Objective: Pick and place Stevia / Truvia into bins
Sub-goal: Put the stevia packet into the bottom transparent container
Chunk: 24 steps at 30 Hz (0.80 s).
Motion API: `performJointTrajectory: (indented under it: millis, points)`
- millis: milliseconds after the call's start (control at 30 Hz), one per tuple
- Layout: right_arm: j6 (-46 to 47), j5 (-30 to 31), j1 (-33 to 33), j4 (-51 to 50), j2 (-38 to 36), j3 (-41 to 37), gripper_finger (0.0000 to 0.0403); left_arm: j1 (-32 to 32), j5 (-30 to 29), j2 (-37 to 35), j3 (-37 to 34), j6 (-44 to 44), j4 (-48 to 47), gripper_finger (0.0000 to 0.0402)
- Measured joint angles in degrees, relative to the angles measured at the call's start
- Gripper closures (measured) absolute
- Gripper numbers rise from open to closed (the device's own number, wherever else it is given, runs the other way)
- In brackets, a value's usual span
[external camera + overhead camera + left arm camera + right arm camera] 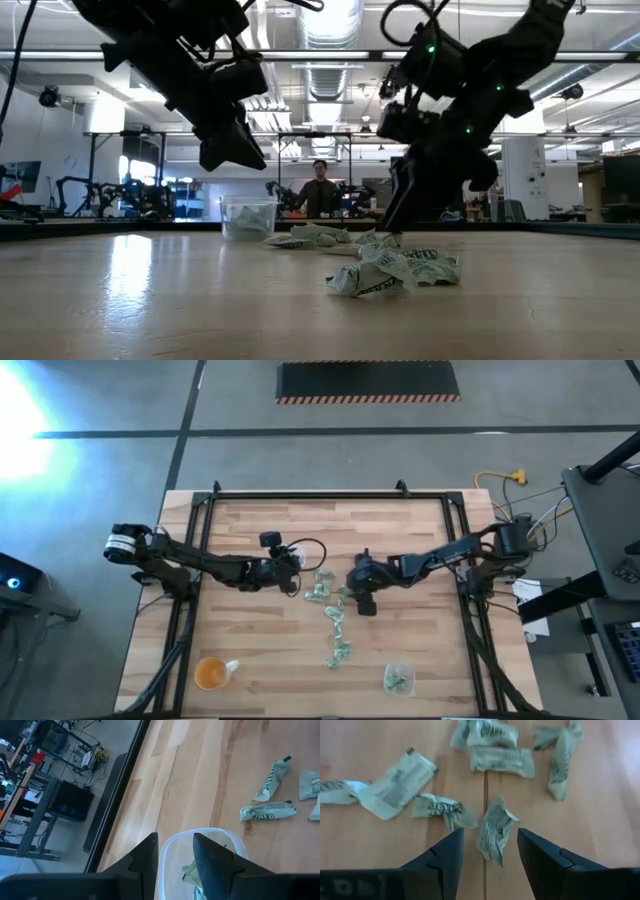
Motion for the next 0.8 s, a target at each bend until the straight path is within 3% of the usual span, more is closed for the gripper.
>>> performJointTrajectory:
  millis: [400, 800]
  points:
    - [-0.1, 0.3, -0.3, -4.8, 1.9, 2.2, 0.0241, -0.3, 0.0, 0.0, 0.0, 0.0, -0.1, 0.0294]
    - [-2.6, 0.3, -0.2, -5.9, 1.9, 2.2, 0.0327, -0.3, 0.0, 0.0, 0.0, 0.0, 0.0, 0.0294]
